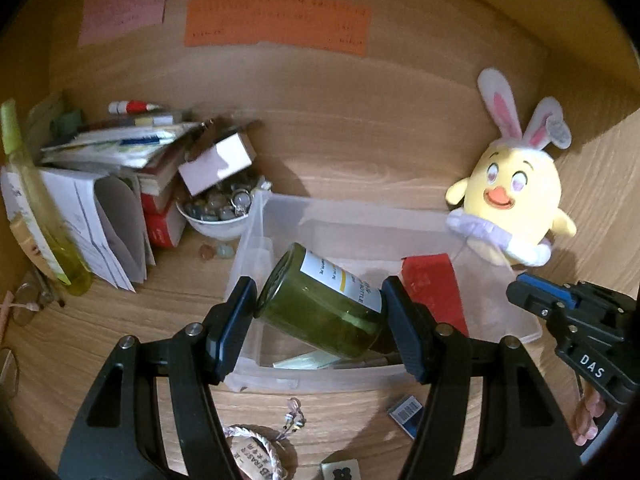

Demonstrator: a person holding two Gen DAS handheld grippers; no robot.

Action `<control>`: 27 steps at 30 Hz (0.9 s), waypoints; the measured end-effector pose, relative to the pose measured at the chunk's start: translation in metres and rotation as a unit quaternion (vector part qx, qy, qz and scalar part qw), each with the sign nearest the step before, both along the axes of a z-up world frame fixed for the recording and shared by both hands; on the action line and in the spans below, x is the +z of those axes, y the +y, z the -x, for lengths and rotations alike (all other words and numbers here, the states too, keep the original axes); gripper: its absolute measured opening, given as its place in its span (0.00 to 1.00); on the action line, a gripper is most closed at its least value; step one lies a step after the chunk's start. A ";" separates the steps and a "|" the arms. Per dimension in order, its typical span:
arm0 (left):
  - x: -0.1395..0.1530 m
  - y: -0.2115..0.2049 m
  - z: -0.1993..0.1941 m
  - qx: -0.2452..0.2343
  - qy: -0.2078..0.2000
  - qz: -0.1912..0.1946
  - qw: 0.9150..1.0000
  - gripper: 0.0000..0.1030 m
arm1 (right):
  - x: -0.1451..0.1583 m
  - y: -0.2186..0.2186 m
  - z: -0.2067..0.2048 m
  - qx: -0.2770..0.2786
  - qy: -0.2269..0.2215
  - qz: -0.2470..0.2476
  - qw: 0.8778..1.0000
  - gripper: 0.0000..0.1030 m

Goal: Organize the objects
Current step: 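Carry the held bead and green bottle up and over the clear bin, then open the right tool to drop the bead while the left releases the bottle into the bin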

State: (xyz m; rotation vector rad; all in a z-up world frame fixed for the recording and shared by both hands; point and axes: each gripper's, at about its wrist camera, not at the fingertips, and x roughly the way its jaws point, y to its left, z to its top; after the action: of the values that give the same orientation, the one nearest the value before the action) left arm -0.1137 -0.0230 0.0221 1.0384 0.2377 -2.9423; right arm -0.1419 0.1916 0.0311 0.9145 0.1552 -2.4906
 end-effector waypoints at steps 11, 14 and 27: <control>-0.014 0.001 0.012 -0.008 -0.023 -0.010 1.000 0.62 | -0.028 -0.002 0.021 -0.007 -0.044 -0.015 0.999 0.12; -0.014 0.001 0.012 -0.009 -0.023 -0.010 1.000 0.62 | -0.030 -0.006 0.020 -0.005 -0.045 -0.023 0.999 0.12; -0.006 0.011 0.001 -0.019 -0.001 0.014 1.000 0.75 | -0.026 -0.009 0.017 -0.011 -0.027 -0.035 0.999 0.35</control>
State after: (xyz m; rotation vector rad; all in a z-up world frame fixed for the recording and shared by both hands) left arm -0.1146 -0.0119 0.0165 1.0539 0.1779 -2.9678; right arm -0.1587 0.1828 0.0055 1.0162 0.2176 -2.4924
